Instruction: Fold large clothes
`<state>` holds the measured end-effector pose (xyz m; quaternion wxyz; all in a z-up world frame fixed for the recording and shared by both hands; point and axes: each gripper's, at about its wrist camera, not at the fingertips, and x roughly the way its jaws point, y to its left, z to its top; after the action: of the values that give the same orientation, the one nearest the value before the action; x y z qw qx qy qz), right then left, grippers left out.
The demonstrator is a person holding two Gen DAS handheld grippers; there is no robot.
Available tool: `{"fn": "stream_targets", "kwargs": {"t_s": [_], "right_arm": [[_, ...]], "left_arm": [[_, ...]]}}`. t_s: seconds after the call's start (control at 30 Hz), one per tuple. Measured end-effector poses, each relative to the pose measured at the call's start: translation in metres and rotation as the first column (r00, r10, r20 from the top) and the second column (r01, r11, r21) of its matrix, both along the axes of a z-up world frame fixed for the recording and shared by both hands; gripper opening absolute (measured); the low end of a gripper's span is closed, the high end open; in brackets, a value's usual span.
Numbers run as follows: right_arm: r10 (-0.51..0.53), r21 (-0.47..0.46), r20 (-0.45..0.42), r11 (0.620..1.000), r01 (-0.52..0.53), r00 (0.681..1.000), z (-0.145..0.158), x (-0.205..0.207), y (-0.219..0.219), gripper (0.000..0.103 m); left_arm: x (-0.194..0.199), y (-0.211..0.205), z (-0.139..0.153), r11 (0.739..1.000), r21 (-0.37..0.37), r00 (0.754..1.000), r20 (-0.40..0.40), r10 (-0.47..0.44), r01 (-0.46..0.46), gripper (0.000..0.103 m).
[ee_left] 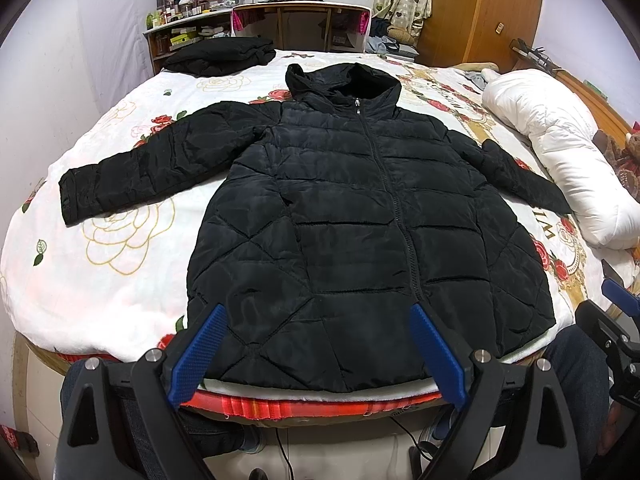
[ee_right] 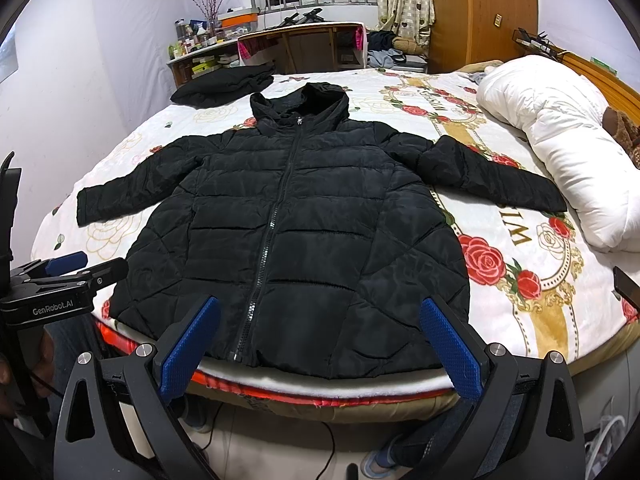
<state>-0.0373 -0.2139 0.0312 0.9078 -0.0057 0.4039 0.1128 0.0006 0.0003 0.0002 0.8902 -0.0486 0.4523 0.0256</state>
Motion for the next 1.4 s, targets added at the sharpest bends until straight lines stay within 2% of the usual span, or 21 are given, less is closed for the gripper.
{"fn": "stream_targets", "kwargs": {"t_s": [1.4], "right_arm": [[0.001, 0.0, -0.001, 1.0, -0.001, 1.0, 0.0008, -0.0003, 0.0011, 0.1]], "left_arm": [[-0.0045, -0.0043, -0.0011, 1.0, -0.003, 1.0, 0.001, -0.003, 0.003, 0.094]]}}
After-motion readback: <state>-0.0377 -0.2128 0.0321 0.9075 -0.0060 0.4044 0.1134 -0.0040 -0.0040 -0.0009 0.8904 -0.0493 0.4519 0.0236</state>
